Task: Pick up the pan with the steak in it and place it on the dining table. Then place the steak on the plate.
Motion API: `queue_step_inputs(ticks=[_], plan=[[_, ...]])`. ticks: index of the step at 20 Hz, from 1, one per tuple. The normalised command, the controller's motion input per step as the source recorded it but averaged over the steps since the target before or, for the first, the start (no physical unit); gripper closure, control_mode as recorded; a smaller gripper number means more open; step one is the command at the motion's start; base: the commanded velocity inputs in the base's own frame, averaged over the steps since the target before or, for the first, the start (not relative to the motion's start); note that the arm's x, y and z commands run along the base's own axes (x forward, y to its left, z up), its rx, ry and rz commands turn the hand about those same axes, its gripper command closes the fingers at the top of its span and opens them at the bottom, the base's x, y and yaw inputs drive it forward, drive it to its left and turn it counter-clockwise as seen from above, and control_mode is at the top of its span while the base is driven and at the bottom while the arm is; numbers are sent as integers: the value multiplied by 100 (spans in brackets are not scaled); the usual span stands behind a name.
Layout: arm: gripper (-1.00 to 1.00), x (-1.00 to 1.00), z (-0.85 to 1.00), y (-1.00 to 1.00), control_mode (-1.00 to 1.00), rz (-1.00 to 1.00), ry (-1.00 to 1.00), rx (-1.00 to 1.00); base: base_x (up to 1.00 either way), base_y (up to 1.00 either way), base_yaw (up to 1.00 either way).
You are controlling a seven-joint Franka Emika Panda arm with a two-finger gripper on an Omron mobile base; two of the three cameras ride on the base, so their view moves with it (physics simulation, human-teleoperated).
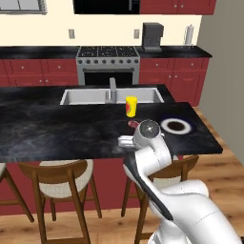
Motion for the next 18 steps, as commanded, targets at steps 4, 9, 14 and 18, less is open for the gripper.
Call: queue_step_inputs(ticks=[4, 9, 14, 18], plan=[[-100, 0, -9, 0, -100, 0, 0, -1, 0, 0, 0], [-100, 0, 18, 0, -100, -2, 0, 1, 0, 0, 0], [-100, 2, 60, 0, -100, -4, 0, 3, 0, 0, 0], [-100, 50, 49, 0, -100, -4, 11, 3, 0, 0, 0]])
